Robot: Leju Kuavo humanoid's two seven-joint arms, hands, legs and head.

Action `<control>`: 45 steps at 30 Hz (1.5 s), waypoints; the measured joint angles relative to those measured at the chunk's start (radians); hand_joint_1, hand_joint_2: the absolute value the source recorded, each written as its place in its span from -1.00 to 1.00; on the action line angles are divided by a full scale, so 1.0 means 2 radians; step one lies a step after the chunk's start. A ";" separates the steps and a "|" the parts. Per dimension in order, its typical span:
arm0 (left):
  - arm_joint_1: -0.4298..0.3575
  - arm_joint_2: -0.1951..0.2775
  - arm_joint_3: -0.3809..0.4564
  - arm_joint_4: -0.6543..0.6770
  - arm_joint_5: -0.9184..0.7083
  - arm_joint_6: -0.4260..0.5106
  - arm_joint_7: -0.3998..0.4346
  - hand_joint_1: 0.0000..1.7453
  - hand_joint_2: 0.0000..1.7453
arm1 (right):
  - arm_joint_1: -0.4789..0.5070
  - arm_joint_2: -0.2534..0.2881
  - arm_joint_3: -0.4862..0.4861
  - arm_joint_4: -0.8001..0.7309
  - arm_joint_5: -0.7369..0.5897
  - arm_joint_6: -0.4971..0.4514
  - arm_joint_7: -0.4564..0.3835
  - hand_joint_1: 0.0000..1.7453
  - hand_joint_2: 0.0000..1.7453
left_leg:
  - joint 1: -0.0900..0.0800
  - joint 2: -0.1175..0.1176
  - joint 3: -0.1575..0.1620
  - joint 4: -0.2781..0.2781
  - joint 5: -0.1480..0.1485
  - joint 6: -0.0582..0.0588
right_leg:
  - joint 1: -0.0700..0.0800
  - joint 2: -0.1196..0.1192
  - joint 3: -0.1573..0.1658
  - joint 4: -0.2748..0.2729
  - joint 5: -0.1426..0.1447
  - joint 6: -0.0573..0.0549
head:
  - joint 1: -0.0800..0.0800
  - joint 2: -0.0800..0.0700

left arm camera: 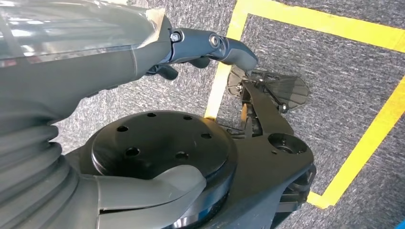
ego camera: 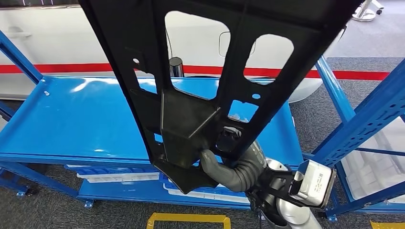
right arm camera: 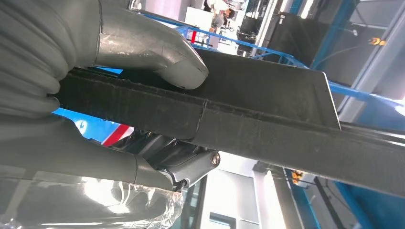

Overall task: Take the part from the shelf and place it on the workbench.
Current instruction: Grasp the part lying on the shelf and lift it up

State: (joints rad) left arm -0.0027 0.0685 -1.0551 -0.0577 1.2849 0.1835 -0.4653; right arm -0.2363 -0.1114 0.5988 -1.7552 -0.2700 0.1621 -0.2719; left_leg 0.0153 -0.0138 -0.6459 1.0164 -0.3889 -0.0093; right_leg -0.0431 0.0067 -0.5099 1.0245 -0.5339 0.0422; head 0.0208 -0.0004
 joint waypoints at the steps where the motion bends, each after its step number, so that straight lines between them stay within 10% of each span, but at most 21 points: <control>1: 0.000 0.000 0.000 -0.001 -0.001 0.000 0.000 -1.00 1.00 | 0.001 0.000 -0.001 -0.001 0.001 0.000 0.000 1.00 1.00 | 0.001 0.001 -0.004 0.009 -0.012 -0.002 | 0.000 -0.001 -0.002 0.000 0.003 -0.006 | 0.000 0.000; 6: -0.006 0.002 0.000 -0.004 -0.004 0.001 0.003 -1.00 1.00 | 0.011 0.002 -0.006 -0.005 0.007 0.000 0.000 1.00 1.00 | 0.002 0.003 -0.031 0.138 -0.102 -0.004 | 0.009 -0.005 -0.021 0.001 0.019 -0.019 | -0.001 0.000; 12: -0.005 0.002 -0.001 -0.008 -0.005 0.001 0.008 -1.00 1.00 | 0.014 0.003 -0.012 -0.006 0.011 0.004 0.001 1.00 1.00 | -0.008 0.003 0.070 0.001 -0.067 0.020 | 0.016 -0.006 -0.031 0.001 0.031 -0.013 | -0.001 0.000; 16: -0.004 0.001 -0.002 -0.010 -0.005 0.002 0.010 -1.00 1.00 | 0.015 0.003 -0.015 -0.006 0.014 0.007 0.001 1.00 1.00 | -0.012 0.007 0.066 -0.015 -0.051 0.028 | 0.014 -0.006 -0.040 0.008 0.030 -0.001 | 0.000 0.000; 21: -0.005 -0.002 -0.003 -0.013 -0.005 0.002 0.010 -1.00 1.00 | 0.017 0.001 -0.018 -0.006 0.015 0.007 0.001 1.00 1.00 | -0.010 0.011 0.041 -0.021 -0.026 0.032 | 0.013 -0.005 -0.077 0.126 -0.039 -0.003 | 0.002 0.000; 25: -0.005 -0.003 -0.003 -0.015 -0.005 0.002 0.010 -1.00 1.00 | 0.017 0.000 -0.019 -0.006 0.015 0.007 0.001 1.00 1.00 | -0.008 0.011 0.015 -0.010 -0.013 0.024 | 0.009 -0.005 -0.009 0.047 -0.006 0.018 | 0.002 0.000; 27: -0.006 -0.003 -0.003 -0.015 -0.005 0.002 0.010 -1.00 1.00 | 0.017 0.000 -0.020 -0.006 0.015 0.008 0.001 1.00 1.00 | -0.009 0.010 0.006 -0.003 -0.008 0.018 | 0.010 -0.004 0.020 -0.004 -0.007 0.015 | 0.002 0.000; 31: -0.006 -0.002 -0.003 -0.015 -0.004 0.002 0.010 -1.00 1.00 | 0.017 0.001 -0.020 -0.006 0.015 0.009 0.001 1.00 1.00 | -0.007 0.008 -0.001 0.005 -0.009 0.007 | 0.009 -0.004 0.012 -0.011 -0.002 -0.005 | 0.001 0.000; 36: -0.007 -0.002 -0.003 -0.016 -0.004 0.002 0.010 -1.00 1.00 | 0.017 0.005 -0.019 -0.005 0.017 0.012 0.001 1.00 1.00 | -0.004 0.007 -0.028 0.128 -0.104 -0.003 | 0.010 -0.007 -0.014 -0.010 0.024 -0.021 | 0.000 0.000; 38: -0.008 -0.002 -0.004 -0.016 -0.004 0.002 0.010 -1.00 1.00 | 0.017 0.005 -0.019 -0.005 0.018 0.012 0.001 1.00 1.00 | -0.003 0.007 -0.010 0.131 -0.089 -0.002 | 0.011 -0.007 -0.027 -0.009 0.033 -0.019 | 0.000 0.000; 42: -0.008 -0.002 -0.004 -0.018 -0.005 0.001 0.010 -1.00 1.00 | 0.016 0.007 -0.019 -0.005 0.018 0.012 0.001 1.00 1.00 | -0.004 0.004 0.081 0.007 -0.069 0.006 | 0.012 -0.007 -0.042 -0.007 0.049 -0.009 | 0.001 0.000; 45: -0.008 -0.002 -0.004 -0.018 -0.005 0.001 0.010 -1.00 1.00 | 0.014 0.008 -0.018 -0.003 0.018 0.013 0.001 1.00 1.00 | -0.010 0.005 0.084 -0.017 -0.069 0.016 | 0.012 -0.009 -0.050 -0.008 0.061 0.002 | 0.001 0.000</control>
State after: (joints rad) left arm -0.0193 0.0648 -1.0637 -0.0942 1.2753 0.1858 -0.4445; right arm -0.2080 -0.0950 0.5628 -1.7604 -0.2335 0.1882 -0.2694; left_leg -0.0039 -0.0048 -0.4770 0.9828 -0.5259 0.0234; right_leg -0.0199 -0.0115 -0.6096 1.0093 -0.4126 0.0463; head 0.0223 -0.0004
